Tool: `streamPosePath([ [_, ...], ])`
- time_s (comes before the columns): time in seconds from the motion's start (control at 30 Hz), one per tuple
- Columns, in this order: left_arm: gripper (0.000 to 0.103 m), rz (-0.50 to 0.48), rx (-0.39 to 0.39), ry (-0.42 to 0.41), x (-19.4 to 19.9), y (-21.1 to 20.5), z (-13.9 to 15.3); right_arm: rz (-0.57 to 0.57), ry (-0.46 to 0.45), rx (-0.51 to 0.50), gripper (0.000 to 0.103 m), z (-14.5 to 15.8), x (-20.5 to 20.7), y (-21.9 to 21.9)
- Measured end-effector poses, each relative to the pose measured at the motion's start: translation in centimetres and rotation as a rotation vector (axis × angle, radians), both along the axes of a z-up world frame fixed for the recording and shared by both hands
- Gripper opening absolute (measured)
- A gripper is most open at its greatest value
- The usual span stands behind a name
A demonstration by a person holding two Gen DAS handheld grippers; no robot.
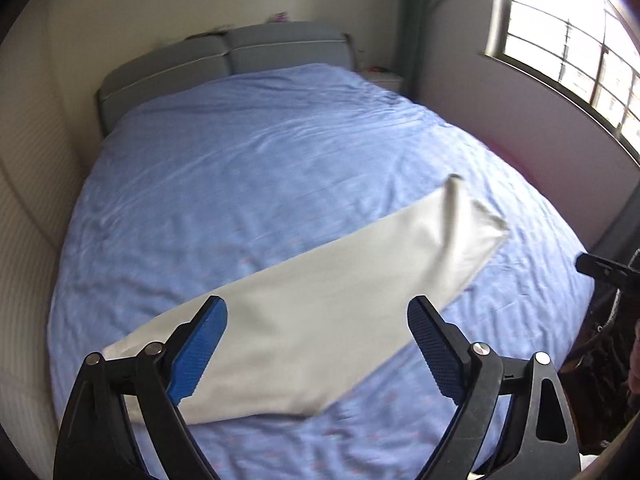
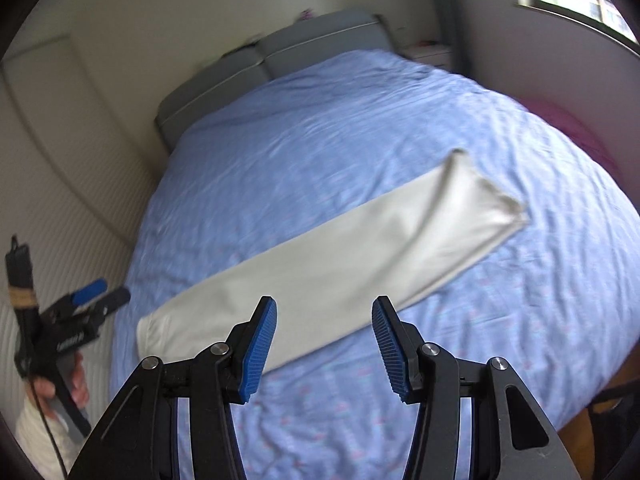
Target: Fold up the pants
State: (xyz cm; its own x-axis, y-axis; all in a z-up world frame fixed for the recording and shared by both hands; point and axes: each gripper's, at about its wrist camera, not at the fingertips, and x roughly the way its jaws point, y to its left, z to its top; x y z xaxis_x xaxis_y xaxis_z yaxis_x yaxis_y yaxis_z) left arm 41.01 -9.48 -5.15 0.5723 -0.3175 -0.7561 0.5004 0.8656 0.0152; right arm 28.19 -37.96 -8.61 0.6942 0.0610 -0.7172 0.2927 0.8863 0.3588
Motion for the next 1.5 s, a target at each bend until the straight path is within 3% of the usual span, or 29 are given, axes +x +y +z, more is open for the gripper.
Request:
streamPosePath([
  [0.3, 0.098, 0.084, 0.050, -0.011, -2.9, -15.6, -0.5, 0.011, 0.035, 0.043, 0.052, -2.9, 0.1, -15.9],
  [0.63, 0.100, 0.177, 0.121, 0.104, -1.7, -27.4, -5.7, -0.011, 0.152, 0.083, 0.052, -9.7, 5.1, -27.8],
  [0.8, 0.100, 0.176, 0.215, 0.203, 1.9, -32.3, -10.5, -0.002, 0.204, 0.102, 0.052, -13.8, 9.8, -30.6],
  [0.93, 0.100, 0.173, 0.239, 0.270, 3.8, -34.7, -13.0, -0.018, 0.273, 0.124, 0.050, -17.5, 13.3, -32.4],
  [1.27, 0.100, 0.167, 0.261, 0.352, 6.2, -36.0, -15.7, 0.001, 0.413, 0.118, 0.044, -24.3, 19.0, -33.0],
  [1.37, 0.100, 0.165, 0.265, 0.362, 6.6, -35.8, -16.2, 0.011, 0.481, 0.071, 0.027, -25.5, 20.0, -32.5],
  [1.4, 0.100, 0.165, 0.265, 0.366, 6.7, -35.8, -16.3, 0.012, 0.483, 0.062, 0.015, -25.5, 20.0, -32.4],
  [1.5, 0.100, 0.162, 0.260, 0.384, 6.9, -35.6, -16.6, 0.021, 0.458, 0.030, 0.008, -24.1, 18.9, -32.0],
])
